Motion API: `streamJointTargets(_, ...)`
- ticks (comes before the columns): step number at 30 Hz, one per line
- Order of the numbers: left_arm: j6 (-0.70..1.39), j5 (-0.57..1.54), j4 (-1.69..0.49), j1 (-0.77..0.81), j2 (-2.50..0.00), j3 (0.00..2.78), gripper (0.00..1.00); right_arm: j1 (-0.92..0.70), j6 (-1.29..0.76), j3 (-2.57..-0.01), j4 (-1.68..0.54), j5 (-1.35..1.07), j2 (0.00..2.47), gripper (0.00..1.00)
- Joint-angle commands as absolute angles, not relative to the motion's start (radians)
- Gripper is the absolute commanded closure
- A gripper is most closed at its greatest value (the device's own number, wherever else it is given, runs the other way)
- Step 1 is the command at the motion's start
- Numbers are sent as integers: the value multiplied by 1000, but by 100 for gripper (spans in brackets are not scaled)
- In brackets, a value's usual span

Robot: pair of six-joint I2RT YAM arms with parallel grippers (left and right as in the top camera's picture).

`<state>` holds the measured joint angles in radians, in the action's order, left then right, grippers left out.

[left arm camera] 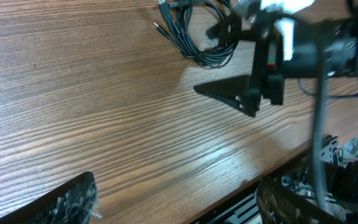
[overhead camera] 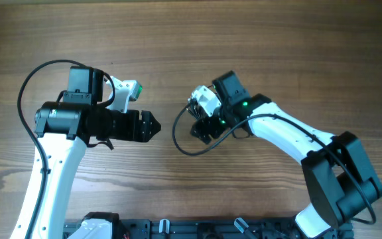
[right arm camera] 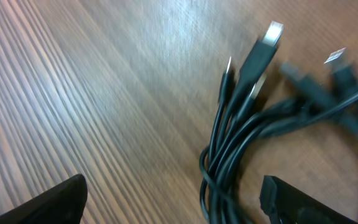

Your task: Untangle cables

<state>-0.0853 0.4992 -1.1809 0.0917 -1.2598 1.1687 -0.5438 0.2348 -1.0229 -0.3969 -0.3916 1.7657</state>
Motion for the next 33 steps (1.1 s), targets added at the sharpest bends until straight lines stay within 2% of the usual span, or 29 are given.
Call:
streamJointTargets(1, -97, 519, -1179, 96, -1257, 1159, 14, -546, 233, -944, -338, -368, 1779, 11)
streamJointTargets(6, -97, 519, -1190, 97, -1257, 1159, 12, -546, 235, -923, -300, -332, 1779, 11)
streamJointTargets(9, -97, 519, -1213, 96, -1257, 1159, 12, -546, 235, -923, -299, -332, 1779, 22)
streamJointTargets(11, -97, 519, -1225, 96, -1257, 1159, 12, -545, 233, -923, -301, -332, 1779, 36)
streamJointTargets(17, -89, 520, -1242, 96, -1257, 1159, 12, -545, 207, -923, -352, -331, 1779, 55)
streamJointTargets(19, -89, 520, -1246, 96, -1257, 1159, 12, -545, 208, -921, -352, -250, 1779, 54)
streamJointTargets(20, -89, 520, -1246, 96, -1257, 1159, 12, -545, 212, -920, -352, -208, 1779, 49)
streamJointTargets(21, -89, 520, -1246, 96, -1257, 1159, 12, -545, 229, -914, -347, -144, 1779, 38)
streamJointTargets(22, -89, 520, -1246, 96, -1257, 1159, 12, -545, 280, -904, -344, -118, 1779, 32)
streamJointTargets(24, -89, 520, -1245, 96, -1257, 1159, 12, -545, 340, -889, -340, -109, 1779, 32)
streamJointTargets(25, -89, 520, -1246, 96, -1257, 1159, 12, -545, 339, -886, -336, -103, 1779, 36)
streamJointTargets(26, -89, 520, -1246, 96, -1257, 1159, 12, -545, 335, -880, -325, -104, 1779, 45)
streamJointTargets(27, -89, 520, -1246, 96, -1257, 1159, 12, -545, 326, -878, -324, -104, 1779, 66)
streamJointTargets(28, -89, 521, -1246, 96, -1257, 1159, 12, -545, 304, -878, -324, -104, 1779, 94)
streamJointTargets(33, -89, 527, -1230, 96, -1257, 1159, 12, -545, 154, -910, -350, -200, 1713, 96)
